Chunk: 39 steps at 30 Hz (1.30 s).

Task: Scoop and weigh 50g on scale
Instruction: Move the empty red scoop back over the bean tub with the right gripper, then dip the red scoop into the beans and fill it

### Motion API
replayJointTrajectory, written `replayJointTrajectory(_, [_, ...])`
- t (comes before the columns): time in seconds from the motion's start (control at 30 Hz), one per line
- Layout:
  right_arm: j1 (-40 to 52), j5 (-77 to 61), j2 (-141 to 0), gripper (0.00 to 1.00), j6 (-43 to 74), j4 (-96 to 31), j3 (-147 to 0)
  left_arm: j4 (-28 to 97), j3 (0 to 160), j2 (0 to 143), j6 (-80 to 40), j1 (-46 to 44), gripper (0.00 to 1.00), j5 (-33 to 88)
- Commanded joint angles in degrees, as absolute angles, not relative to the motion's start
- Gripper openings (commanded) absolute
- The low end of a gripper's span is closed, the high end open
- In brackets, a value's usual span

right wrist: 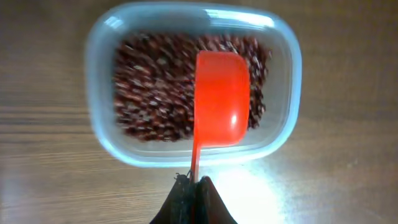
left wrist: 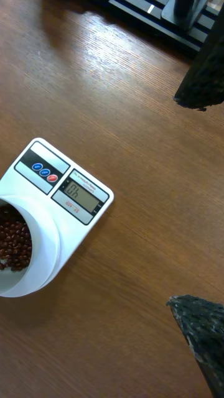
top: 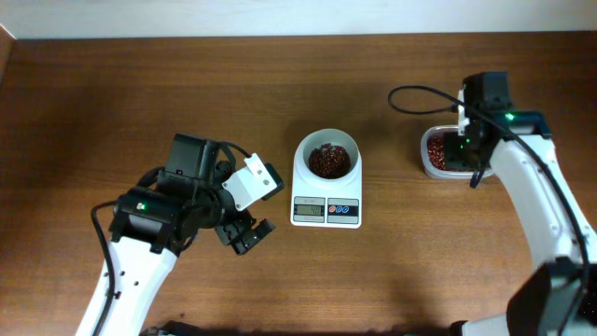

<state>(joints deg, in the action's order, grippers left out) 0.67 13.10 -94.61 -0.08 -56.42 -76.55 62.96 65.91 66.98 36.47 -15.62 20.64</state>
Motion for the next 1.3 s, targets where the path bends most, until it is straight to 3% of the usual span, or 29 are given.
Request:
replayJointTrajectory(0.0, [0.36,18.92,-97.27,0.04,2.44,-56.97,-76.14,62.87,66.85,66.74,37.34,-15.33,0.99,21.65])
replayJointTrajectory(0.63, [0.36,25.93,-104.97,0.04,2.44,-53.3,-76.12,62.89,66.85,66.74,37.34,-15.33,0.99,21.65])
replayJointTrajectory(1.27, [0.23,4.45,-102.96,0.04,2.44,-51.05,-76.2,62.89,66.85,66.74,37.34,-15.33,0.99,21.65])
